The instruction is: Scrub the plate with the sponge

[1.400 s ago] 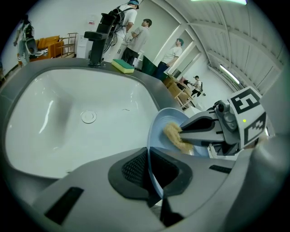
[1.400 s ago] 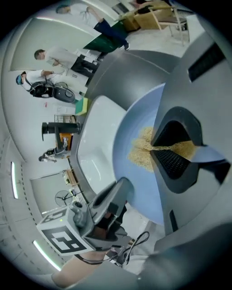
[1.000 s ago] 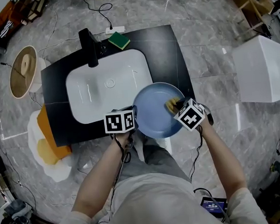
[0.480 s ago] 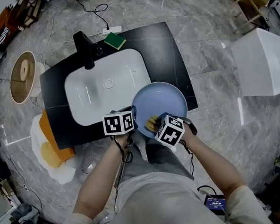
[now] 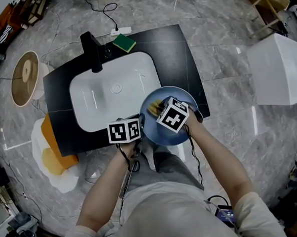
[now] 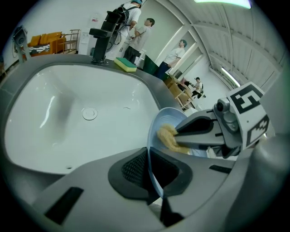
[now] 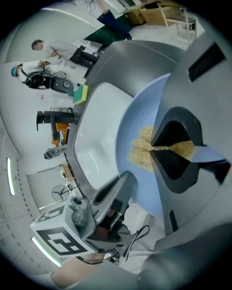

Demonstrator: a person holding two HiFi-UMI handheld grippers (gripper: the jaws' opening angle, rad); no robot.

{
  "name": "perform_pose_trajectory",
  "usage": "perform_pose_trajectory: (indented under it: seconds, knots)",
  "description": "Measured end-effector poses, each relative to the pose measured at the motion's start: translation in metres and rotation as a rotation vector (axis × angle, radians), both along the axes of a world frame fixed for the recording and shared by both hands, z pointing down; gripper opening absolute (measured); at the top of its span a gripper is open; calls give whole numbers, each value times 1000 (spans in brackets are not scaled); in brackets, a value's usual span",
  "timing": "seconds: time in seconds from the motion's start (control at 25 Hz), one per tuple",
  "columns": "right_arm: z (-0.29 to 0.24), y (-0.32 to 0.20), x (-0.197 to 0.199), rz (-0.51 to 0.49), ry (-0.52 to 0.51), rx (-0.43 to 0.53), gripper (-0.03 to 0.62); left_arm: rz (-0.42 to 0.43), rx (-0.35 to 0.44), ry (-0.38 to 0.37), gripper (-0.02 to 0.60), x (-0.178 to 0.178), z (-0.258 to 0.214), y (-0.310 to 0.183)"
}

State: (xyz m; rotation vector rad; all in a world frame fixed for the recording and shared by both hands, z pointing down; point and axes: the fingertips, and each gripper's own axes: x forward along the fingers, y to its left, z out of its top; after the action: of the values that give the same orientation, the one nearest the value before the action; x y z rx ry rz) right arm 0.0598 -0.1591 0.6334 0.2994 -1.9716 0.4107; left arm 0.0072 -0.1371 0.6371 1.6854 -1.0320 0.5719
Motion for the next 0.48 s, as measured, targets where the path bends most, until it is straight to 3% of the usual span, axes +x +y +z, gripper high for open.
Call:
perform_pose_trajectory:
  seconds: [0.16,0.32,0.48]
  knots:
    - [-3,-35,32,48,74,88,49,-9,-2,0,28,-1,-1,0]
    - [-1,-32,72,-11,218,159,48,-9,1,-23,26,-1,0,-2]
    - [1,4,106,-66,302,124,48,-27,9,-34,27,-6,3,-5]
